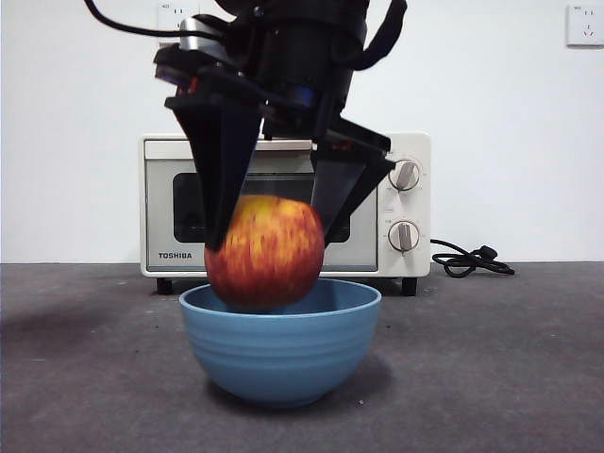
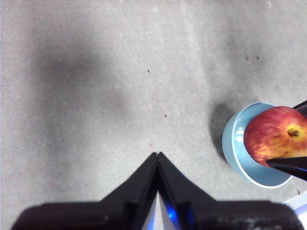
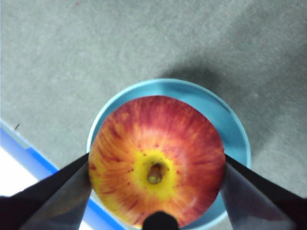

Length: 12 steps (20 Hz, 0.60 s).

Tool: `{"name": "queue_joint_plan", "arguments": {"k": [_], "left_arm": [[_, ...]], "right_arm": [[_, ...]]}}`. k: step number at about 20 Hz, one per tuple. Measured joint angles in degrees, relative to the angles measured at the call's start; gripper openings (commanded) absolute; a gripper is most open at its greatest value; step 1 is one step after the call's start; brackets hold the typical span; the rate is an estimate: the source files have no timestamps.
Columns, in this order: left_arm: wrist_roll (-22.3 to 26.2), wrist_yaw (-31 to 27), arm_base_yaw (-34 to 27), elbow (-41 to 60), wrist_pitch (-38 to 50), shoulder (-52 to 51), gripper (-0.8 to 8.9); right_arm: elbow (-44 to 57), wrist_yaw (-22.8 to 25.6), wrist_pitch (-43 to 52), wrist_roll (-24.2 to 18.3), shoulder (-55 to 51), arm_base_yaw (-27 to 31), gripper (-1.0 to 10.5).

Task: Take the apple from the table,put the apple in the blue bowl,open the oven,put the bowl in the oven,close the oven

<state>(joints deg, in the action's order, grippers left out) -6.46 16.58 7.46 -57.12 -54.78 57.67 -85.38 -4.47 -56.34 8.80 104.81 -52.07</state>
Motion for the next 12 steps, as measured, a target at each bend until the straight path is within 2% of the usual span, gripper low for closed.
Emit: {"name": "queue_joint_plan", "arguments": {"k": [6, 10, 11, 12], "left_arm": [[0.0, 0.0, 0.0, 0.0, 0.0, 0.0, -0.04], [0.0, 0.0, 0.0, 0.0, 0.0, 0.0, -0.04], [0.0, 0.0, 0.0, 0.0, 0.0, 0.0, -0.04], [0.0, 0.0, 0.0, 0.0, 0.0, 0.0, -0.04]], "right_arm": [[8.7, 0.0, 7.3, 1.6, 0.1, 0.0, 0.0], [8.9, 0.0, 9.9, 2.6, 0.1, 0.0, 0.0], [8.9, 0.0, 9.6, 2.6, 0.1, 0.0, 0.1], [8.9, 0.0, 9.5, 2.6, 0.1, 0.0, 0.7]]}}
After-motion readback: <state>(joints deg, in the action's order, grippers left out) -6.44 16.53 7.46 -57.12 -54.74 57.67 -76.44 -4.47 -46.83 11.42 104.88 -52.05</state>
